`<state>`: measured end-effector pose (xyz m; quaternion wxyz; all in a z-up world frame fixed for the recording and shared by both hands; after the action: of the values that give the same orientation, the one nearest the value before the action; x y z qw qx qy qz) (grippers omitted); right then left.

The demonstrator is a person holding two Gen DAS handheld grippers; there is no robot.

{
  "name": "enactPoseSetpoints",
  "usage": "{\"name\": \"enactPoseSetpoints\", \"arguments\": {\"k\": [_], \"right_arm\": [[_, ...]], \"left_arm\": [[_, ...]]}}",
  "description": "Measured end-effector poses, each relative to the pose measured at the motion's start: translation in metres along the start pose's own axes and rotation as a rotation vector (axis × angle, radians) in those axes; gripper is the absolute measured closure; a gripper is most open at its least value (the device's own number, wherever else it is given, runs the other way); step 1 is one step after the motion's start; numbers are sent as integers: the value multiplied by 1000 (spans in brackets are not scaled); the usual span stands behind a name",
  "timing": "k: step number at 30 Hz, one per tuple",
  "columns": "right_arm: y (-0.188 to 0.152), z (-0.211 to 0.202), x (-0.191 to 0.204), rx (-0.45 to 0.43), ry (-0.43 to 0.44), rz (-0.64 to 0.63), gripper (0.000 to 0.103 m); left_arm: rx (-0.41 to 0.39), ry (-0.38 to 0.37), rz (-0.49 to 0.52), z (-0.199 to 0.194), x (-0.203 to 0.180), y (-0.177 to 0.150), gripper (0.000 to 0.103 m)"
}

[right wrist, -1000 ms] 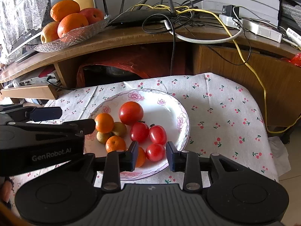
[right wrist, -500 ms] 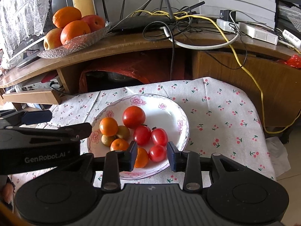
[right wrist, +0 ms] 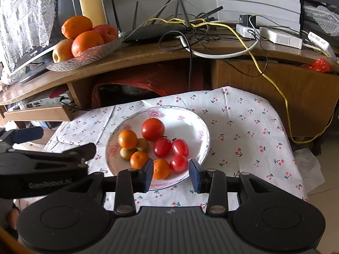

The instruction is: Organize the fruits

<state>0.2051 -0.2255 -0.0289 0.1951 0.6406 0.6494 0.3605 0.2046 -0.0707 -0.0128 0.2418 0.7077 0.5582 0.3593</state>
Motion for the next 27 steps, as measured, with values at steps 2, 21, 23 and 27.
{"name": "enactPoseSetpoints", "arguments": {"k": [2, 21, 23, 27], "right_arm": [[-2, -4, 4, -4, -16, -8, 63], [-26, -40, 8, -23, -21, 20, 62], [-30, -45, 9, -24, -20, 25, 62], [-39, -54, 10, -22, -17, 31, 62]], "left_arm": [[-2, 17, 14, -3, -1, -3, 0], [11, -20, -14, -32, -1, -26, 0], [14, -27, -22, -37, -1, -30, 0], [21, -40, -32, -44, -1, -38, 0]]}}
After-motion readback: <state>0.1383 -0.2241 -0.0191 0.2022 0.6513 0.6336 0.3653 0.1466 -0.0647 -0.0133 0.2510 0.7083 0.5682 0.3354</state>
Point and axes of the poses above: each gripper's, at about its wrist camera, not at the fingertips, and z roughly the way its jaws point, x to its left, y to its top, the point moved 1 cm from there along z, roughly the way its jaws point, and after that the axes turned 5 degrees about y, right-handed, at the moved point
